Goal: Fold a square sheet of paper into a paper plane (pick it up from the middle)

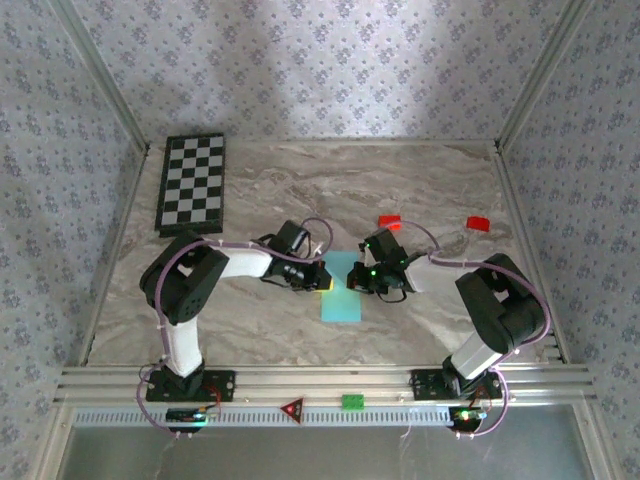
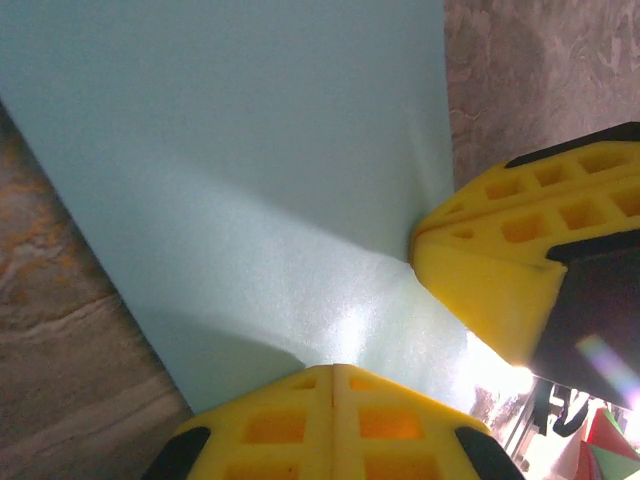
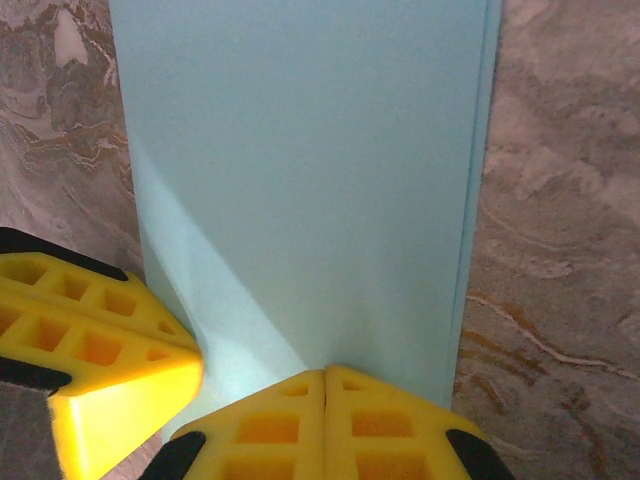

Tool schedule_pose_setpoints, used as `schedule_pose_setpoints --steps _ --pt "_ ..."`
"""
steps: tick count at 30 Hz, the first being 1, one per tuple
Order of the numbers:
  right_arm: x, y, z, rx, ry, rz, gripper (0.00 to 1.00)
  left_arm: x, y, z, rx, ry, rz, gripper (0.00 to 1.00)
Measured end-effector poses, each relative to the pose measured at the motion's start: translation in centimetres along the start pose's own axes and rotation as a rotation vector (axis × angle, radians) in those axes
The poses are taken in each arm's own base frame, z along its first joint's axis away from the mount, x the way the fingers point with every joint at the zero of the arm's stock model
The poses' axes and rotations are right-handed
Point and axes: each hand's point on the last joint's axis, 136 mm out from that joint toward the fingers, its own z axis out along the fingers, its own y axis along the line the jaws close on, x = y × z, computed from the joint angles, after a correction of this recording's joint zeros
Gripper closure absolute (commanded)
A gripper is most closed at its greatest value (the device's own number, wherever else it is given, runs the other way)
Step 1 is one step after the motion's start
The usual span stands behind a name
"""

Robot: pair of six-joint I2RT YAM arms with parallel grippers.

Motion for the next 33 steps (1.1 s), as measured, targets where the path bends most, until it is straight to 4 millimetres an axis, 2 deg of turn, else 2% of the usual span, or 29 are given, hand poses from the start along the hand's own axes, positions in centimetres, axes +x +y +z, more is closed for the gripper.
schedule_pose_setpoints --steps 7,15,28,33 --pt "0.0 0.0 0.0 0.001 0.001 0.0 0.95 -1.9 -1.3 -0.6 0.015 -0.032 0.04 1.0" --pt "0.0 0.0 0.0 0.001 0.001 0.0 0.95 -2.3 0.9 0.0 -0.009 -0.025 0.006 1.0" --pt "0.0 0.0 0.0 0.003 0.0 -0.003 0.95 -2.3 0.9 -0.2 -0.016 -0.018 0.002 1.0" --pt "0.0 0.0 0.0 0.003 0.0 -0.007 0.95 -4.0 0.3 -1.0 -0.008 -0.05 0.006 1.0"
